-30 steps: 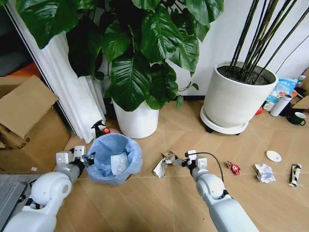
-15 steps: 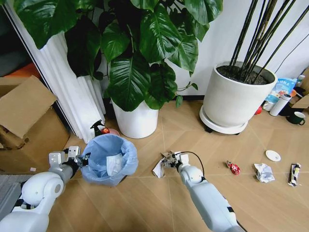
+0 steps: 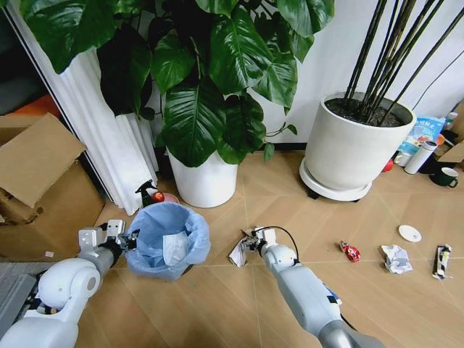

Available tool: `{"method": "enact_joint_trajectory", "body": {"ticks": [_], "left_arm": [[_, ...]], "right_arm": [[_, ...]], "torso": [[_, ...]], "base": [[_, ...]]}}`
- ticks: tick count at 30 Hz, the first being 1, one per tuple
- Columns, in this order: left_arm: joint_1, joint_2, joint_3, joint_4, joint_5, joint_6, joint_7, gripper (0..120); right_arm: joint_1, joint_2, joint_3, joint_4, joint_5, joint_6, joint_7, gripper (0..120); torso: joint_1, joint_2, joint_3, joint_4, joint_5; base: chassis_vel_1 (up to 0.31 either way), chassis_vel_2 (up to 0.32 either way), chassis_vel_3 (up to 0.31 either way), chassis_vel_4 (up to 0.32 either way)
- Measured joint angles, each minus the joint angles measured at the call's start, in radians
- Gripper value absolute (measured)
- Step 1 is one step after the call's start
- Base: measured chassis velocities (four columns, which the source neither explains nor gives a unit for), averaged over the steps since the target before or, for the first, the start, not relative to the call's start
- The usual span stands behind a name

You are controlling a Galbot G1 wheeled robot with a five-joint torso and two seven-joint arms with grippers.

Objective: Pick up the trash bin and place the garbage on the floor into it.

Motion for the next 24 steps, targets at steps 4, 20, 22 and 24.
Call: {"method": "enact_joint_trajectory", "body": {"ticks": [4, 20, 22, 24], "left_arm": [[0.003, 0.000, 0.000, -0.001, 0.003, 0.000, 0.000, 0], [0.004, 0.001, 0.012, -0.008, 0.005, 0.000, 0.000, 0], [0.004, 0.001, 0.015, -0.009, 0.005, 0.000, 0.000, 0], [0.003, -0.001, 0.018, -0.009, 0.005, 0.000, -0.004, 0]], "right_arm": [[0.009, 0.012, 0.002, -0.030, -0.009, 0.010, -0.002, 67], [-0.009, 0.010, 0.011, -0.042, -0.081, 0.073, -0.007, 5], [-0.025, 0.001, 0.014, -0.012, -0.117, 0.088, -0.013, 0], [-0.036, -0.003, 0.013, 0.005, -0.120, 0.089, -0.013, 0]], "torso": [[0.000, 0.000, 0.000, 0.0001, 0.0000], [0.000, 0.000, 0.000, 0.0000, 0.0001], [0.000, 0.000, 0.000, 0.0000, 0.0000], [0.000, 0.000, 0.000, 0.0000, 0.0000]], "base": [[0.000, 0.000, 0.000, 0.000], [0.000, 0.000, 0.000, 0.000], [0.000, 0.000, 0.000, 0.000], [0.000, 0.000, 0.000, 0.000]]}}
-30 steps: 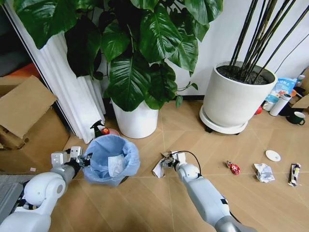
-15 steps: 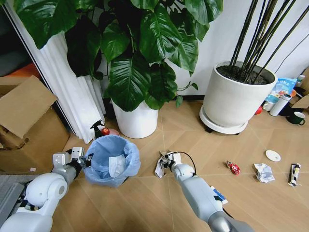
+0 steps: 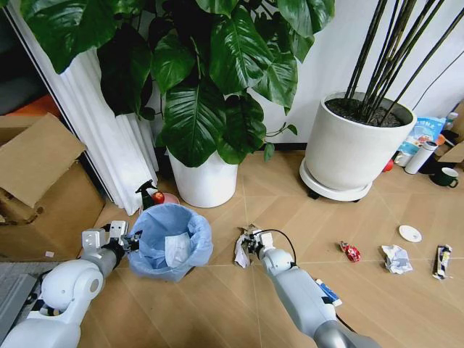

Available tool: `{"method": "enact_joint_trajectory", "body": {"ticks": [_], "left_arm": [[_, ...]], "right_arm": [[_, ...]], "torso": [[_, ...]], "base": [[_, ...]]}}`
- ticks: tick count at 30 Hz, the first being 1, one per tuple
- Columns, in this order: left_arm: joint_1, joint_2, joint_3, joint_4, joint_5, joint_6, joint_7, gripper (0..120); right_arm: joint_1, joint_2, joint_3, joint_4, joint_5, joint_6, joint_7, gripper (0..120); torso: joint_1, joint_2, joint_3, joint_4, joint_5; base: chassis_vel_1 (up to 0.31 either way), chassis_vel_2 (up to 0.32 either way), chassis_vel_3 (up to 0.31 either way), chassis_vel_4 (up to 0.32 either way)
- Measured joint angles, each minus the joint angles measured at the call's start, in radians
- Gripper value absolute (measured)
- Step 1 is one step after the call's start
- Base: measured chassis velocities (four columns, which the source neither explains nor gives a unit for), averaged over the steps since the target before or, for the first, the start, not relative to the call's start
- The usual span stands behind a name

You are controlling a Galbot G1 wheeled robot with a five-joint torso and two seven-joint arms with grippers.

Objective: Pick up the trash bin and place the garbage on the floor into it.

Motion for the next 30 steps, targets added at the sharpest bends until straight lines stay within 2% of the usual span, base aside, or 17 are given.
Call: {"method": "enact_joint_trajectory", "body": {"ticks": [6, 14, 20, 30], "left_arm": [[-0.001, -0.003, 0.007, 0.000, 0.000, 0.000, -0.009, 0], [-0.002, 0.006, 0.008, -0.008, -0.006, 0.002, -0.005, 0], [-0.006, 0.007, 0.016, -0.006, -0.007, 0.002, -0.002, 0], [-0.021, 0.020, 0.037, 0.034, -0.018, 0.008, 0.023, 0]], "right_arm": [[-0.037, -0.010, 0.006, 0.060, -0.005, 0.000, 0.001, 0], [-0.132, -0.081, 0.027, 0.271, 0.024, -0.009, 0.003, 0], [-0.159, -0.090, 0.026, 0.367, 0.036, -0.012, 0.021, 0], [-0.184, -0.138, 0.012, 0.635, 0.046, 0.014, 0.055, 0]], "torso": [[0.000, 0.000, 0.000, 0.0003, 0.0001], [0.000, 0.000, 0.000, -0.0001, 0.0000], [0.000, 0.000, 0.000, 0.0000, 0.0001], [0.000, 0.000, 0.000, 0.0002, 0.0001]], "base": [[0.000, 0.000, 0.000, 0.000], [0.000, 0.000, 0.000, 0.000], [0.000, 0.000, 0.000, 0.000], [0.000, 0.000, 0.000, 0.000]]}}
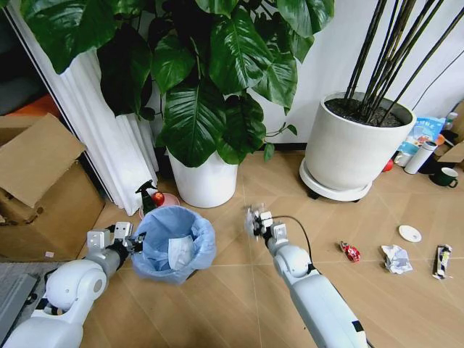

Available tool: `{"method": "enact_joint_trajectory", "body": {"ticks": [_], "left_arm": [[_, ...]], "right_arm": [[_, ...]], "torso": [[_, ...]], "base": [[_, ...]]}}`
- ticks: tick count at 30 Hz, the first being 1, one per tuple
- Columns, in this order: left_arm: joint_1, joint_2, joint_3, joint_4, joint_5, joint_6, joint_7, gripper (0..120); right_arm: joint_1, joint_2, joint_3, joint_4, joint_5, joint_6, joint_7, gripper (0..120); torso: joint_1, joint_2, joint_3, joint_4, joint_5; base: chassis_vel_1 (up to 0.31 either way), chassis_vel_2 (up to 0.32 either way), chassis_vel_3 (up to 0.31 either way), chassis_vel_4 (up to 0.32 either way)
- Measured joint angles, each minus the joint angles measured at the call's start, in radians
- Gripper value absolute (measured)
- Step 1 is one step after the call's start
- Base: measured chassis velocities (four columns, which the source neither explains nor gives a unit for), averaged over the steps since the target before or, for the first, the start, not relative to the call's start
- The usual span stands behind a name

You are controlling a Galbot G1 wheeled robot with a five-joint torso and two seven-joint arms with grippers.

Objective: Pick up the trash bin and place the garbage on the floor into it.

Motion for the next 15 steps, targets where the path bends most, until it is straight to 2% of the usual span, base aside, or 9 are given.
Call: {"method": "enact_joint_trajectory", "body": {"ticks": [4, 5, 8, 15], "left_arm": [[-0.026, 0.003, 0.031, 0.024, -0.034, 0.005, 0.003, 0], [-0.026, 0.003, 0.031, 0.024, -0.034, 0.005, 0.003, 0], [-0.049, 0.012, 0.057, 0.034, -0.038, 0.005, 0.011, 0], [-0.084, 0.027, 0.107, 0.048, -0.038, 0.006, 0.022, 0]], "right_arm": [[-0.037, -0.053, -0.016, 0.224, 0.076, -0.015, 0.012, 0], [-0.037, -0.053, -0.016, 0.224, 0.076, -0.015, 0.012, 0], [-0.050, -0.086, -0.035, 0.347, 0.161, -0.023, 0.015, 0], [-0.019, -0.133, -0.090, 0.481, 0.292, -0.021, 0.018, 0]], "torso": [[0.000, 0.000, 0.000, -0.0002, -0.0001], [0.000, 0.000, 0.000, -0.0002, -0.0001], [0.000, 0.000, 0.000, -0.0002, 0.0000], [0.000, 0.000, 0.000, -0.0002, 0.0000]], "base": [[0.000, 0.000, 0.000, 0.000], [0.000, 0.000, 0.000, 0.000], [0.000, 0.000, 0.000, 0.000], [0.000, 0.000, 0.000, 0.000]]}}
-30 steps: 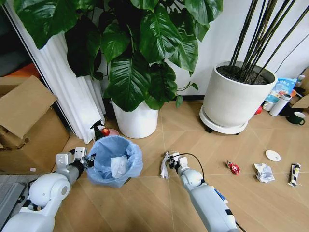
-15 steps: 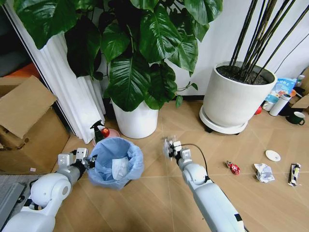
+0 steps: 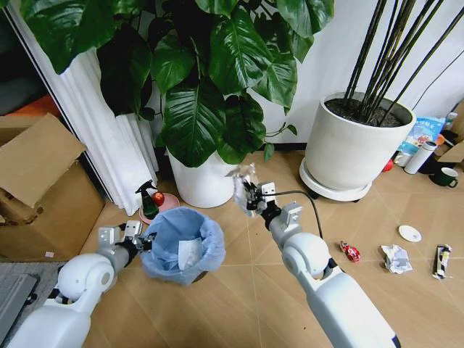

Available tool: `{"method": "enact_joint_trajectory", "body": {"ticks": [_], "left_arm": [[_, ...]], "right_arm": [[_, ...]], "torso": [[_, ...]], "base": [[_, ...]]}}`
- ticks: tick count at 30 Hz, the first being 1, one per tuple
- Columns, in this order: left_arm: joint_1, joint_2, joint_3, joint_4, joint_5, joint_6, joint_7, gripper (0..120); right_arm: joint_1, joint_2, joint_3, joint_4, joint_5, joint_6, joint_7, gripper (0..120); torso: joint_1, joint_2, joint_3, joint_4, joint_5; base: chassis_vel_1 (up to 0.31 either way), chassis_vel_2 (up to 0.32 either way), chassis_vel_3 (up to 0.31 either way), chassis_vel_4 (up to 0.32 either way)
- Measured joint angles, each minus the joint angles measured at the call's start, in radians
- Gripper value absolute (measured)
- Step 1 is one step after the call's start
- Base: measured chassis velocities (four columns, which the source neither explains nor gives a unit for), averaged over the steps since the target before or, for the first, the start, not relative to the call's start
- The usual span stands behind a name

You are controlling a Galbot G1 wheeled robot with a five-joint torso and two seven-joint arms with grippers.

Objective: Pick up the trash bin and place the garbage on the floor into it.

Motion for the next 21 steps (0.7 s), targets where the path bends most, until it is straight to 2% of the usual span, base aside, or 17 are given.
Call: {"method": "enact_joint_trajectory", "body": {"ticks": [7, 12, 21], "left_arm": [[-0.027, 0.005, 0.056, 0.008, -0.017, 0.000, 0.001, 0], [-0.035, 0.005, 0.061, 0.005, -0.023, 0.000, 0.000, 0], [-0.044, 0.007, 0.058, -0.002, -0.025, 0.000, 0.000, 0]], "right_arm": [[0.058, -0.054, -0.100, 0.127, 0.124, -0.042, 0.027, 0], [0.045, -0.122, -0.158, 0.151, 0.157, -0.055, 0.031, 0], [0.036, -0.165, -0.244, 0.137, 0.157, -0.086, 0.036, 1]], "torso": [[0.000, 0.000, 0.000, 0.0002, -0.0001], [0.000, 0.000, 0.000, 0.0000, 0.0000], [0.000, 0.000, 0.000, 0.0001, 0.0000]], "base": [[0.000, 0.000, 0.000, 0.000], [0.000, 0.000, 0.000, 0.000], [0.000, 0.000, 0.000, 0.000]]}}
